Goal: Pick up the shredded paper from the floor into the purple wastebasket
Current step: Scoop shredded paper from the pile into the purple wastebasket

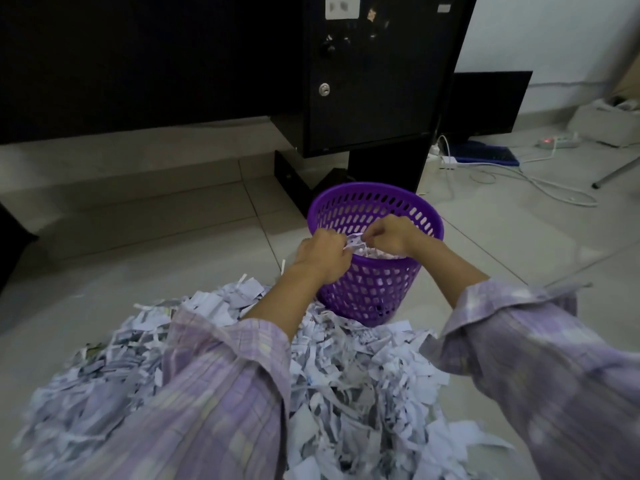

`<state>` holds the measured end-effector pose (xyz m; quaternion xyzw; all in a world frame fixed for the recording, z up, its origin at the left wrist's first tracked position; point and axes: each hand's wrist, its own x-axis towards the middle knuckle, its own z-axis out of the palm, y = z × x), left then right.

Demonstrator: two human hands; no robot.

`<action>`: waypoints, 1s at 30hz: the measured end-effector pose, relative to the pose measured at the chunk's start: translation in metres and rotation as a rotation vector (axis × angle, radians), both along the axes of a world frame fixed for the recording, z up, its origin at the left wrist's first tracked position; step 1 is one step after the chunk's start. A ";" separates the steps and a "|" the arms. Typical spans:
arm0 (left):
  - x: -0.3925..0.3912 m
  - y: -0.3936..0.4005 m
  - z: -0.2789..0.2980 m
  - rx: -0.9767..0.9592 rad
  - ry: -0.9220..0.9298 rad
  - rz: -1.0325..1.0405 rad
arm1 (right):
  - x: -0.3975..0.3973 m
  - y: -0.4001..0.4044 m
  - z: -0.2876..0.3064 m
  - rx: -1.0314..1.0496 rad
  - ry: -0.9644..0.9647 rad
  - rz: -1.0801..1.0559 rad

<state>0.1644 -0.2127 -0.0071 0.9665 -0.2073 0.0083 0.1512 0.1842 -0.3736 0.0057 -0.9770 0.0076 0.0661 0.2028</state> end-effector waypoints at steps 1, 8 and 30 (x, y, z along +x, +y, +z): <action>-0.002 0.001 0.002 0.002 -0.015 0.003 | -0.003 0.002 0.000 -0.021 0.012 0.017; -0.035 0.031 0.026 -0.083 -0.055 0.080 | -0.043 0.021 0.025 0.137 -0.191 -0.037; -0.207 0.106 -0.125 0.573 0.215 -0.214 | -0.254 0.125 -0.180 0.143 0.467 -0.236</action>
